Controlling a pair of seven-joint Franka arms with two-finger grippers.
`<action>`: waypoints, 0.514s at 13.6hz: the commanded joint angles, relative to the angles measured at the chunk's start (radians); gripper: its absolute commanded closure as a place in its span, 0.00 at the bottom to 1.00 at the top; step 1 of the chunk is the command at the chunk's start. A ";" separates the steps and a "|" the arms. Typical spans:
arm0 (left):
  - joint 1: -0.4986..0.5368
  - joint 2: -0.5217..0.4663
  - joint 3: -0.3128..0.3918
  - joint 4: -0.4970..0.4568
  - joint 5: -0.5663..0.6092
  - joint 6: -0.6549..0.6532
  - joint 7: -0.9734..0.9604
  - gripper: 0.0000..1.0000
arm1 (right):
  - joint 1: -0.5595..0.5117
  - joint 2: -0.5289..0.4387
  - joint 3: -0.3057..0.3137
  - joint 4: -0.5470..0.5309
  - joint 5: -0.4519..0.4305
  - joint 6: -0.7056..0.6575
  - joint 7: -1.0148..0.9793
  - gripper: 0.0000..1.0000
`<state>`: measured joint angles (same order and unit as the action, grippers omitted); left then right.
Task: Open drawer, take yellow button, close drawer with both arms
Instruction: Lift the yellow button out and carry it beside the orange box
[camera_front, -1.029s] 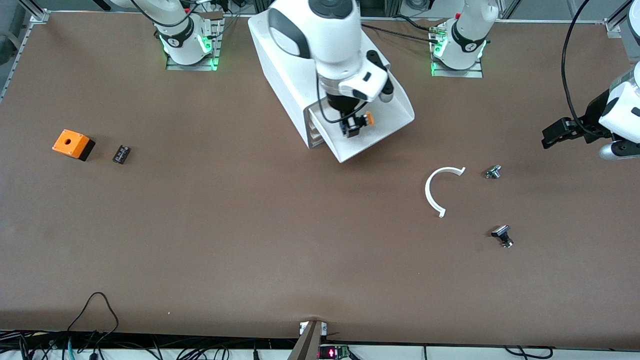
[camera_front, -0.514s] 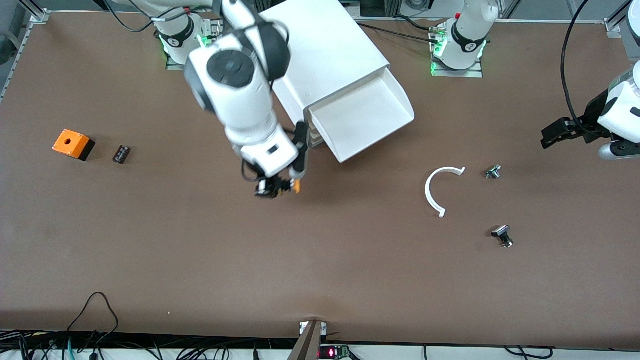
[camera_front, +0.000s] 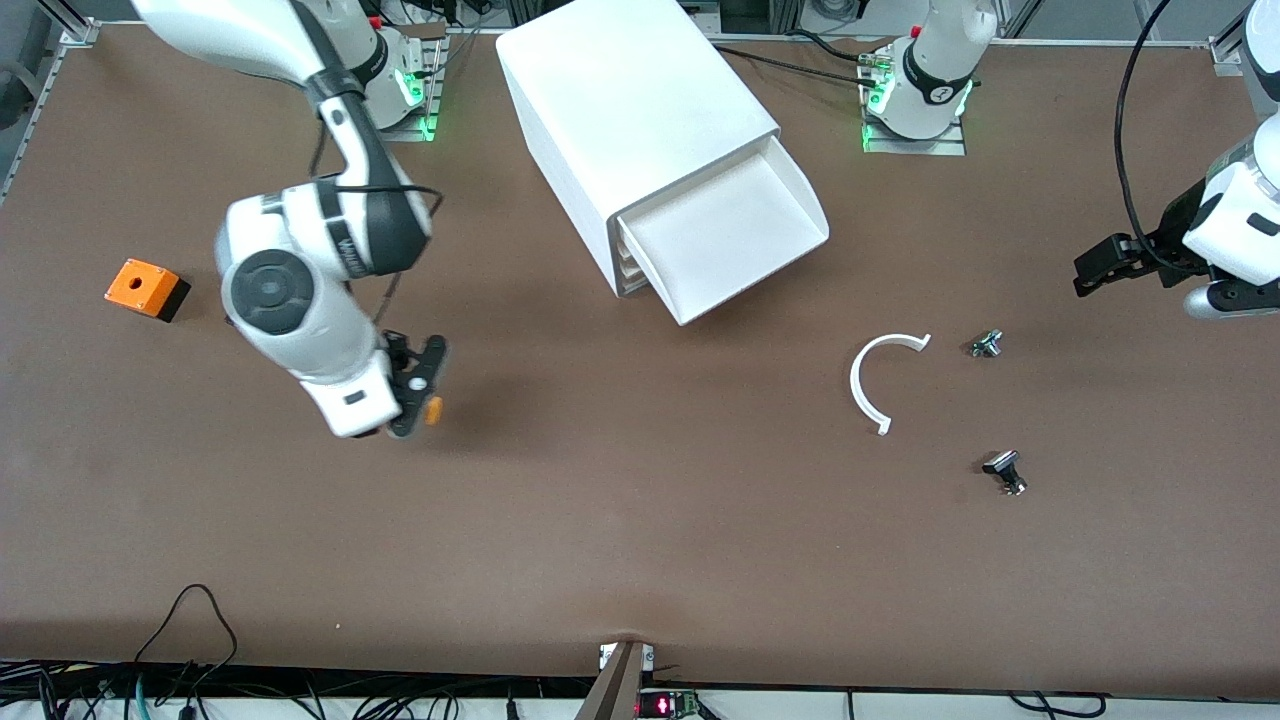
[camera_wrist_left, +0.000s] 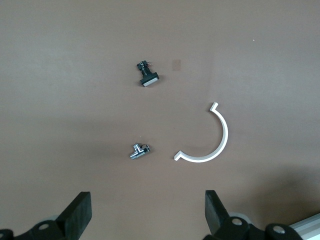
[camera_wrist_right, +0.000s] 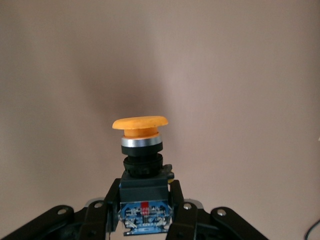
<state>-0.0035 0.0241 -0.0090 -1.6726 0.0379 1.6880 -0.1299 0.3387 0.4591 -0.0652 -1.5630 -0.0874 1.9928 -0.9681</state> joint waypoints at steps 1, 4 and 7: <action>-0.001 0.013 -0.008 0.031 0.014 -0.025 0.003 0.00 | -0.107 -0.102 0.025 -0.158 0.005 0.043 -0.125 0.83; -0.003 0.011 -0.009 0.034 0.019 -0.024 0.003 0.00 | -0.176 -0.132 0.025 -0.299 0.025 0.137 -0.207 0.82; -0.007 0.002 -0.038 0.027 0.029 -0.024 -0.005 0.00 | -0.268 -0.145 0.025 -0.458 0.023 0.294 -0.260 0.82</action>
<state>-0.0044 0.0232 -0.0203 -1.6650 0.0380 1.6878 -0.1299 0.1340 0.3681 -0.0635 -1.8871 -0.0779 2.1941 -1.1646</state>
